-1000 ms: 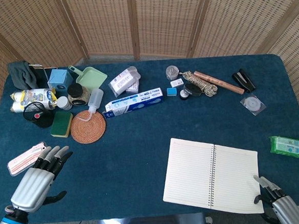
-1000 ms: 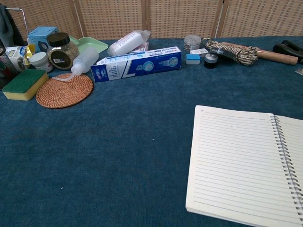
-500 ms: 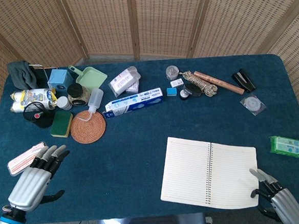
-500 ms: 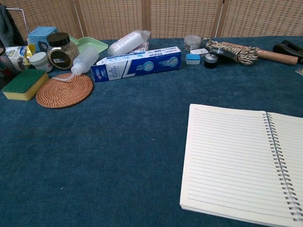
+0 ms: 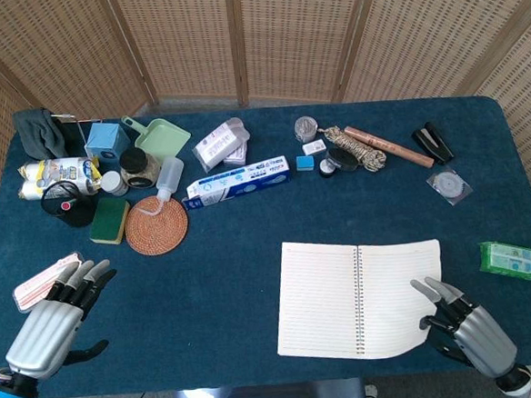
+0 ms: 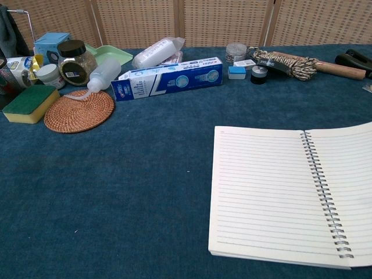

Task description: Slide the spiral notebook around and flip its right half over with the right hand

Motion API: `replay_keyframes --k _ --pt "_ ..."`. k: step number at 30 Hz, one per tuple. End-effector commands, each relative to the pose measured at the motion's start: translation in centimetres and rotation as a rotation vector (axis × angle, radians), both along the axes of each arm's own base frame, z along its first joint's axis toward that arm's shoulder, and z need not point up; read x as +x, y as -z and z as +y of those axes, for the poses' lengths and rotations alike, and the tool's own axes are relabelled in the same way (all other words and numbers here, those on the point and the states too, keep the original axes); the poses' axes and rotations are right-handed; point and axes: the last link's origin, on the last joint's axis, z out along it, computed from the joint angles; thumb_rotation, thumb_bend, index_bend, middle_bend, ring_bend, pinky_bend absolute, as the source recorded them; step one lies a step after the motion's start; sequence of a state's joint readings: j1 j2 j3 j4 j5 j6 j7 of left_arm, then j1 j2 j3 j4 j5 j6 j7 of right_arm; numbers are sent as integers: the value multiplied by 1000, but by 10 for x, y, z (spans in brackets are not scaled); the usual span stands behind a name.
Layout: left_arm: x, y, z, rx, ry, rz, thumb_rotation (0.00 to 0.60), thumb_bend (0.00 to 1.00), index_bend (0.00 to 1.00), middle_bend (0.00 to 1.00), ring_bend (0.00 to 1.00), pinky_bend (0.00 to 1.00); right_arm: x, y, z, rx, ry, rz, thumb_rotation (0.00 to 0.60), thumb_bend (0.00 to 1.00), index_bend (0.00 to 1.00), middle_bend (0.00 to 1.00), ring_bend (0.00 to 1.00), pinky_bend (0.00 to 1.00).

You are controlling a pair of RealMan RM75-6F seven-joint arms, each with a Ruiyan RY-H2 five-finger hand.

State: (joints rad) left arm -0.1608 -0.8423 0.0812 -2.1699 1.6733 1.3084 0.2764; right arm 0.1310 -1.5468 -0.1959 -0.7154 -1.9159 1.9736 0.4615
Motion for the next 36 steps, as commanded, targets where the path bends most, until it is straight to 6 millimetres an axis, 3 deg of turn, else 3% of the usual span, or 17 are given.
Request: replay_keyframes --k 1,12,25,28,32,36 --pt "-1 -1 0 0 1 0 600 56 0 0 0 0 21 0 -22 18 -81 68 600 527 718 97 37 216" --pt "-4 -2 -3 -2 -4 -1 600 56 0 0 0 0 66 16 -64 52 -176 162 600 527 711 98 38 221" --pt "-9 -4 -2 6 -21 -5 600 56 0 0 0 0 104 31 -91 69 -290 258 600 526 694 98 44 220" --pt "-10 -4 -2 7 -25 -6 600 56 0 0 0 0 118 33 -96 68 -316 264 600 521 607 95 45 221" --pt "-12 -5 -3 13 -30 -6 600 56 0 0 0 0 135 36 -104 56 -333 274 600 492 324 73 45 228" --pt "-13 -7 -3 19 -34 -7 600 55 0 0 0 0 151 38 -112 39 -327 279 600 427 117 46 45 228"
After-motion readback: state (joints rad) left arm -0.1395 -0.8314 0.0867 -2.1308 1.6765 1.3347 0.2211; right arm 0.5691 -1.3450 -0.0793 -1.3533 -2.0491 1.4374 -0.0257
